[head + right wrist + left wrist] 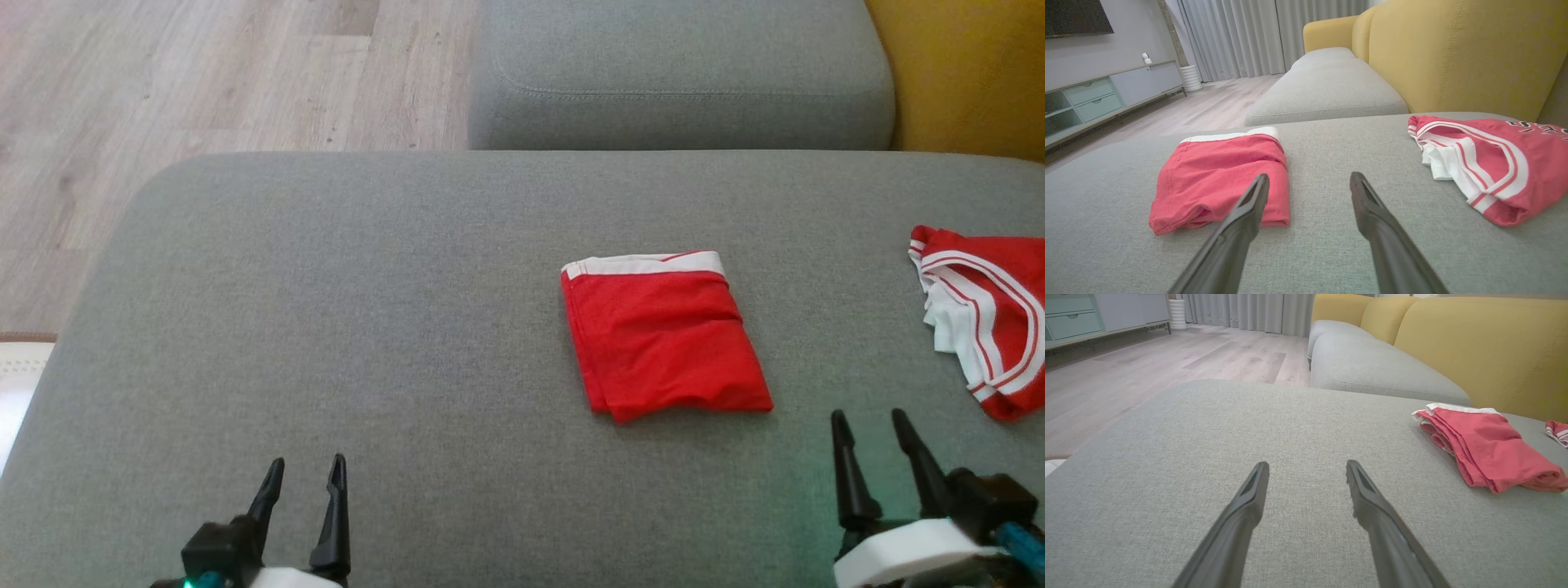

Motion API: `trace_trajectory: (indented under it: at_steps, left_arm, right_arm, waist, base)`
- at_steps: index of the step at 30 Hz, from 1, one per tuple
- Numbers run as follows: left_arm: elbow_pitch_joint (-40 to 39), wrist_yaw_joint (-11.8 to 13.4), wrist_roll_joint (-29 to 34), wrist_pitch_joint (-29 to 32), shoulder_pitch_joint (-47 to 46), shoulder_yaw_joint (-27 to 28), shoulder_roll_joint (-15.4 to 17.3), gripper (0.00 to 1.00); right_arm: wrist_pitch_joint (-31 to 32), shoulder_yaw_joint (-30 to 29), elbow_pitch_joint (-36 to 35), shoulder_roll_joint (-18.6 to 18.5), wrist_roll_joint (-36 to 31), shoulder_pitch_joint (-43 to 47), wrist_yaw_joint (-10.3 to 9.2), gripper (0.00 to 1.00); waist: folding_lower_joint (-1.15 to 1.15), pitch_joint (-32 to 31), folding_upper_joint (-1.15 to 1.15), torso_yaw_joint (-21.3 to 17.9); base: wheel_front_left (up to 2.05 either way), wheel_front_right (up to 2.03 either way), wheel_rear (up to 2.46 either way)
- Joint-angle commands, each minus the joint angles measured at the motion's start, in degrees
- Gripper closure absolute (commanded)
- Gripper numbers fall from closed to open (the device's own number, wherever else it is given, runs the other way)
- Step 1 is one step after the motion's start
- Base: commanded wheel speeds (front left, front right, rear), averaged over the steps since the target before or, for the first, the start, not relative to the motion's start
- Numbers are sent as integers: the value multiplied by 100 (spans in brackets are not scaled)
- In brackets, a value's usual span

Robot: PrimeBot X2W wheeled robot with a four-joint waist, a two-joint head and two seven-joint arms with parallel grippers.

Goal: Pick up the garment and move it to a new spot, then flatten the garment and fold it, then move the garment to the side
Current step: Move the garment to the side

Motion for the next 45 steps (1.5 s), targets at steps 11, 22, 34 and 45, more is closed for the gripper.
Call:
trace_trajectory:
  at_steps: [11, 22, 34, 45]
  left_arm:
    - [-255, -24, 67, -70, -348, 113, -18, 0]
    - [-258, 35, -173, -70, -945, -363, -18, 0]
    - [-207, 256, -470, -70, -1285, -841, -18, 0]
    - [-455, 258, -253, -70, -1306, -513, -18, 0]
  right_arm:
    - [437, 125, -155, -40, 645, -649, -4, 0]
    - [3504, 491, -155, -788, 1572, -2404, -4, 0]
    - [4850, 462, 1371, -899, 1450, -3173, -4, 0]
    - [4373, 283, 1213, -862, 1728, -3593, -4, 100]
  waist:
    - [0, 257, 0, -26]
    - [0, 1039, 0, 374]
    - [0, 1387, 0, 910]
    - [0, 1502, 0, -285]
  base:
    - [0, 0, 0]
    - [0, 0, 0]
    - [0, 0, 0]
    - [0, 0, 0]
